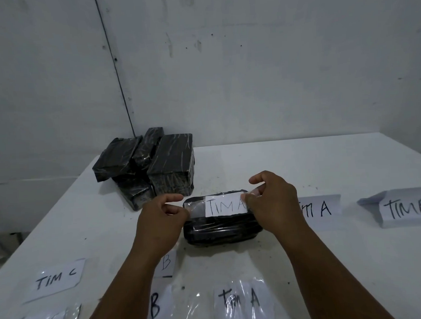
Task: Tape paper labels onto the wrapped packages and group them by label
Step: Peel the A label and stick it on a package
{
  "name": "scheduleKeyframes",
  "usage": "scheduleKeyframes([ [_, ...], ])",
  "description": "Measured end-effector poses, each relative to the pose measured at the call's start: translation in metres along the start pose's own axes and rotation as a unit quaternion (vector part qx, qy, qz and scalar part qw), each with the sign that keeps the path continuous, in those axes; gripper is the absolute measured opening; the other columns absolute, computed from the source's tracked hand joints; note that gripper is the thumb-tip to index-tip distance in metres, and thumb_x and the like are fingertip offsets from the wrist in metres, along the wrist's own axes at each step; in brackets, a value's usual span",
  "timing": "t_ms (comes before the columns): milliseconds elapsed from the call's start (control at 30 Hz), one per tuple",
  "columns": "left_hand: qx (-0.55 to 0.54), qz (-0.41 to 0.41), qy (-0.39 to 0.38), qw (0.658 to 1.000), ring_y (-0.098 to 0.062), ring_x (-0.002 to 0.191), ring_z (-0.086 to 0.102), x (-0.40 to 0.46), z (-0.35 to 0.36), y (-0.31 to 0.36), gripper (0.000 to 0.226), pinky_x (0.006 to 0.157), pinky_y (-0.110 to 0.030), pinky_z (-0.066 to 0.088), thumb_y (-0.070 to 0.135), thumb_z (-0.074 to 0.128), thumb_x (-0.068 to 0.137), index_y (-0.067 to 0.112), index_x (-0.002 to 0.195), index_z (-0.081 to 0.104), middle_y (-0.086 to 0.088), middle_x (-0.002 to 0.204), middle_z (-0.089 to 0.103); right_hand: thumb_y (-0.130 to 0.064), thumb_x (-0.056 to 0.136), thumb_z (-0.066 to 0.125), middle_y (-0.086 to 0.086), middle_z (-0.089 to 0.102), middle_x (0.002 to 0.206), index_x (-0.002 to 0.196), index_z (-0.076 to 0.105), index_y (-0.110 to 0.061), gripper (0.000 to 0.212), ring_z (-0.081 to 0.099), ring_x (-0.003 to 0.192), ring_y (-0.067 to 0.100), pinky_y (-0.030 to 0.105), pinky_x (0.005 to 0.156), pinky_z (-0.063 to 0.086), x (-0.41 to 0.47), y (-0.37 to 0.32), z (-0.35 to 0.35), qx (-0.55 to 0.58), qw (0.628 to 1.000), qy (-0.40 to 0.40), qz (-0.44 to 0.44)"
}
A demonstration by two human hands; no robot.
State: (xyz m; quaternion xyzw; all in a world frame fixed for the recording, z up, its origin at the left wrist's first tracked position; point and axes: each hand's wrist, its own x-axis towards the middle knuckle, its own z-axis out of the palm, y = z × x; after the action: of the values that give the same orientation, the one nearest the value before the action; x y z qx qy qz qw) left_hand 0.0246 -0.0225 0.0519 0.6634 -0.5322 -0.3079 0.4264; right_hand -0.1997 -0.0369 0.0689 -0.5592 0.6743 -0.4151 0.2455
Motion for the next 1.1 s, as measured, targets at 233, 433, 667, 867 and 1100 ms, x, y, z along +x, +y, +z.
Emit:
scheduleKeyframes([
  [233,0.053,0.025,0.022,0.998,-0.007,0.077,0.07,0.004,0.008,-0.012,0.024,0.064,-0.02,0.047,0.02,0.074,0.087,0.036,0.104,0.068,0.007,0.079,0.075,-0.018,0.088,0.079,-0.008,0.067,0.082,0.108,0.064,-0.022,0.025,0.06,0.073,0.0,0.012,0.057,0.038,0.001,0.008,0.007,-0.006,1.0,-0.012,0.007],
  [433,0.094,0.06,0.062,0.992,-0.003,0.079,0.066,0.004,0.013,-0.016,0.023,0.067,-0.014,0.045,0.016,0.071,0.089,0.035,0.1,0.069,0.012,0.085,0.072,-0.02,0.088,0.08,-0.01,0.065,0.082,0.103,0.062,-0.025,0.024,0.059,0.068,0.0,0.009,0.051,0.037,0.0,0.01,0.01,-0.012,1.0,-0.02,0.007],
  [667,0.102,0.071,0.096,0.988,0.002,0.077,0.063,0.002,0.01,-0.017,0.019,0.066,-0.007,0.038,0.013,0.073,0.087,0.028,0.099,0.074,0.02,0.082,0.066,-0.013,0.089,0.077,-0.012,0.063,0.074,0.104,0.061,-0.022,0.024,0.061,0.056,-0.007,0.002,0.046,0.039,0.004,0.013,0.012,-0.003,1.0,-0.02,0.01],
  [867,0.103,0.072,0.079,0.989,0.0,0.075,0.064,0.006,0.01,-0.019,0.019,0.064,-0.009,0.039,0.019,0.076,0.086,0.031,0.099,0.072,0.014,0.083,0.071,-0.015,0.091,0.076,-0.008,0.062,0.076,0.11,0.065,-0.018,0.022,0.056,0.064,-0.001,0.0,0.047,0.038,0.006,0.016,0.013,0.004,1.0,-0.008,0.013],
  [1100,0.108,0.062,0.065,0.99,-0.002,0.078,0.063,0.008,0.011,-0.017,0.018,0.064,-0.016,0.041,0.022,0.077,0.085,0.034,0.097,0.071,0.015,0.082,0.07,-0.017,0.09,0.076,-0.007,0.065,0.077,0.108,0.065,-0.02,0.022,0.059,0.065,0.0,0.006,0.045,0.038,0.01,0.018,0.015,-0.016,1.0,-0.001,0.012],
])
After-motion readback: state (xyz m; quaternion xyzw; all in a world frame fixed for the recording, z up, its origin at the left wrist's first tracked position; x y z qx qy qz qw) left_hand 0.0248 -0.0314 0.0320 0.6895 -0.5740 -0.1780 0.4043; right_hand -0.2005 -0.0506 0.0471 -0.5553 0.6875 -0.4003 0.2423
